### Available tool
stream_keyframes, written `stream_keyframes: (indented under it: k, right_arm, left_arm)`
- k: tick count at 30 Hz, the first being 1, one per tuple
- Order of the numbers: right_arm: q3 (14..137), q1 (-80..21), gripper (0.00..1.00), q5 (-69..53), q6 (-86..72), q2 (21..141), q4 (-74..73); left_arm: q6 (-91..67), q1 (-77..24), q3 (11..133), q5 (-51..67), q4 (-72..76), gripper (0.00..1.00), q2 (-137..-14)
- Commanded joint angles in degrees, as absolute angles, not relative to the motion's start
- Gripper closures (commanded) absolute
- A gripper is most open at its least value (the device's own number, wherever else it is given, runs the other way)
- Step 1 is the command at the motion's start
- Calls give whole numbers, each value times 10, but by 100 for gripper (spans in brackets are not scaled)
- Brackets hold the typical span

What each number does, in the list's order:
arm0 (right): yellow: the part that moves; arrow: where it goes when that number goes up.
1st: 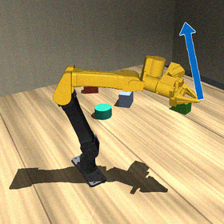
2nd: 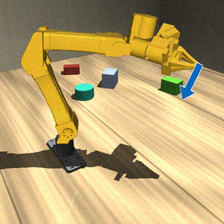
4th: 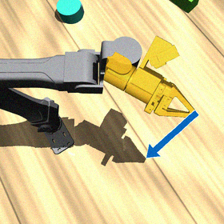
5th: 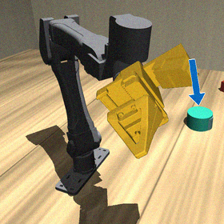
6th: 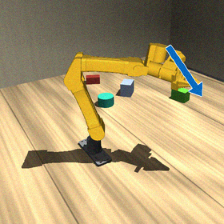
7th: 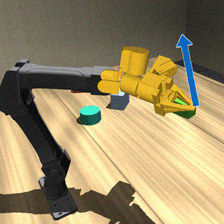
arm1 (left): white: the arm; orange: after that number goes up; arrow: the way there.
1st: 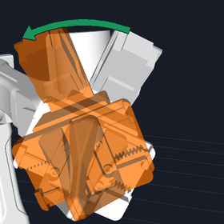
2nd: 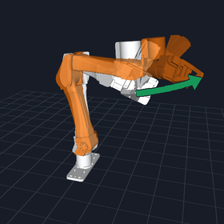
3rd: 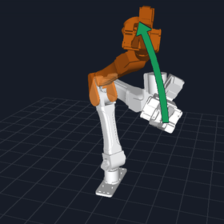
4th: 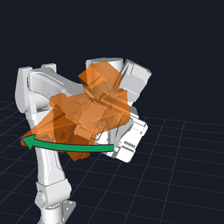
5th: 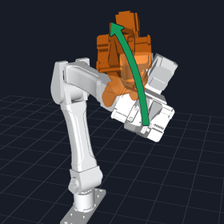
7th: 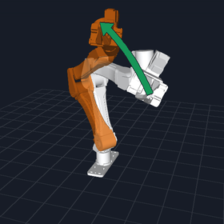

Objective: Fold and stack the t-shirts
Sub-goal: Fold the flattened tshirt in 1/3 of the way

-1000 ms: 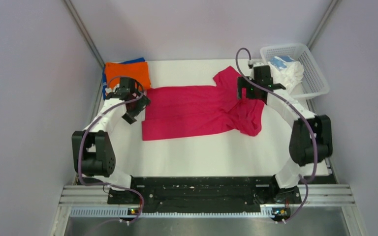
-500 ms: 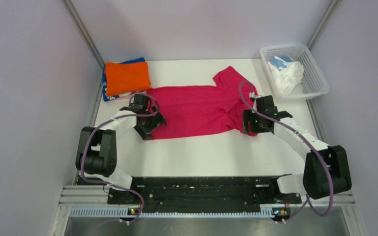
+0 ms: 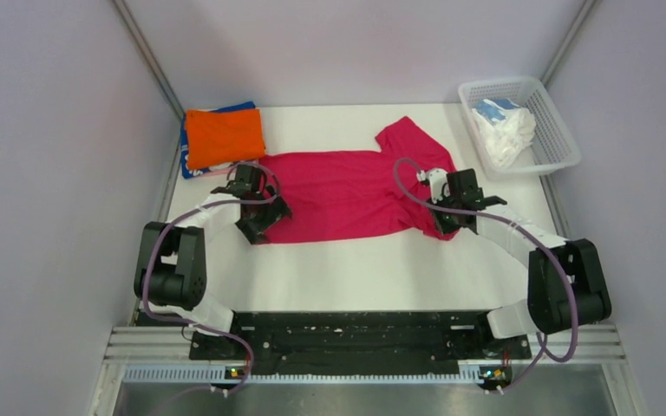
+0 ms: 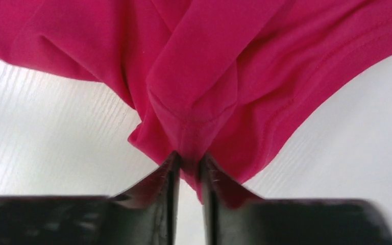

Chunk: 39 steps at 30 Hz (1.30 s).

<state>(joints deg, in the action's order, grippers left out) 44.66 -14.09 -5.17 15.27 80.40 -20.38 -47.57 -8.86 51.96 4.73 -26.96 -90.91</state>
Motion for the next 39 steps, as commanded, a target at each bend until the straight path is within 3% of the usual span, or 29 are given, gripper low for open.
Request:
stream_keyframes:
  k: [1,2,12,19,20,22,26,27,28,29,34,39]
  right_arm:
    - [468,-133,96,-38,201,828,-238]
    - [474,-127,100,-27,205,828,-259]
    - [506,-51,100,-74,291,819,-428]
    - [507,-28,98,30,269,910,-450]
    - [507,-25,94,35,270,906,-447]
    - [505,-22,74,57,265,885,-432]
    - [498,-20,62,129,243,816,-404]
    - [500,-20,54,131,237,793,-406]
    - [504,-20,20,135,232,766,-408]
    - [509,-20,4,144,224,736,-406]
    - [521,-20,1,202,99,578,-298]
    - [473,-21,1,120,-39,447,-176]
  left_arm:
    - [-449,-78,514,-27,-273,1,-931]
    - [-448,-77,515,-32,-276,1,-931]
    - [-430,-54,519,-40,-296,1,-938]
    - [-421,-48,519,-51,-314,1,-928]
    - [-421,-48,519,-54,-317,1,-926]
    - [-421,-48,518,-55,-321,1,-920]
    - [-418,-47,515,-49,-326,1,-906]
    - [-415,-48,516,-46,-327,1,-903]
    - [-414,-48,517,-42,-329,1,-898]
    - [-412,-48,518,-37,-328,1,-895]
    - [-413,-48,509,-10,-317,1,-874]
    - [-417,-48,495,-3,-307,1,-850]
